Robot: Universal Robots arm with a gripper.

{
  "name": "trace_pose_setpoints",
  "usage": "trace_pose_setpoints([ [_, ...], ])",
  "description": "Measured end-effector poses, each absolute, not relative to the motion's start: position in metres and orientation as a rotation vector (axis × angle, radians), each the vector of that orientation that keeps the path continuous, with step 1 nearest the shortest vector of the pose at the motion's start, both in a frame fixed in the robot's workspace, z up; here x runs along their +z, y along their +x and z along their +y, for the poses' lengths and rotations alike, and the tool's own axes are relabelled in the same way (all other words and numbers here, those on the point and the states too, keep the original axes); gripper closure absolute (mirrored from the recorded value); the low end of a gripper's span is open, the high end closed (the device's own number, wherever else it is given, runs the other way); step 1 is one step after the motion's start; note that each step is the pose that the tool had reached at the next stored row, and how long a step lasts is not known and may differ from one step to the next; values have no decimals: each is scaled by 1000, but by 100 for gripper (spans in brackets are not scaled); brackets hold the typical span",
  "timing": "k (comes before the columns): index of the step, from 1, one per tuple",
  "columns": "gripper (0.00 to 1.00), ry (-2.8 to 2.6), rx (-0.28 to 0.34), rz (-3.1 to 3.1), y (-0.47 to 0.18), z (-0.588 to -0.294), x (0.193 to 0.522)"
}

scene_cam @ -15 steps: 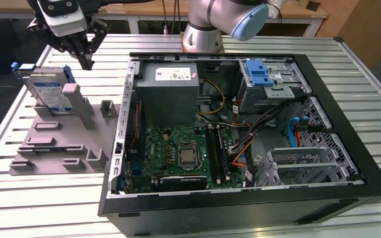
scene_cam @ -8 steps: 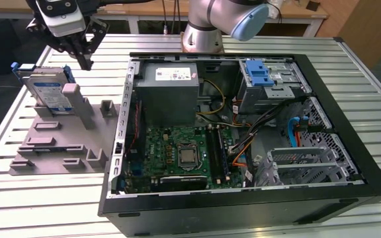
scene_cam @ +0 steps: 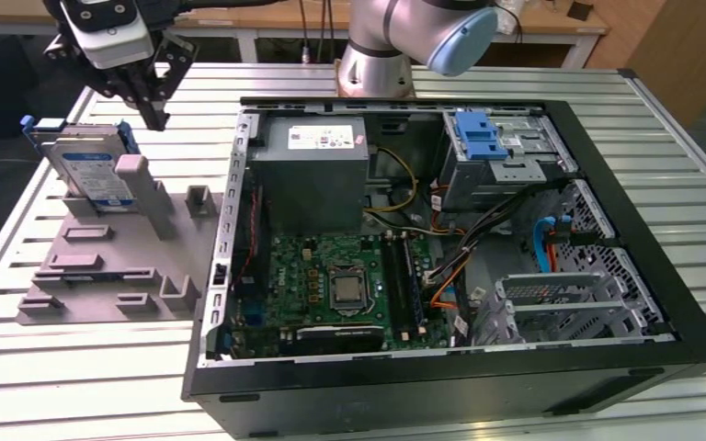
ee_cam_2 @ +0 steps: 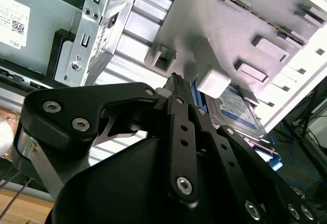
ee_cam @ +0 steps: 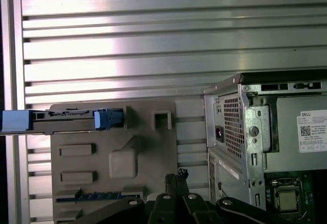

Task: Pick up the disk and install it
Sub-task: 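Reach for the disk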

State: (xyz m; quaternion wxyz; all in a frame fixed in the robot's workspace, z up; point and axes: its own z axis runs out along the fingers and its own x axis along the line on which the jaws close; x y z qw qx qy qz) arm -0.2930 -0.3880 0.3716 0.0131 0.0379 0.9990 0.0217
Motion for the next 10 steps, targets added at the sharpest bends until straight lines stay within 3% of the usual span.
trace_pose_setpoints([
  [10, 89, 118, 68, 3113, -309, -388, 371],
])
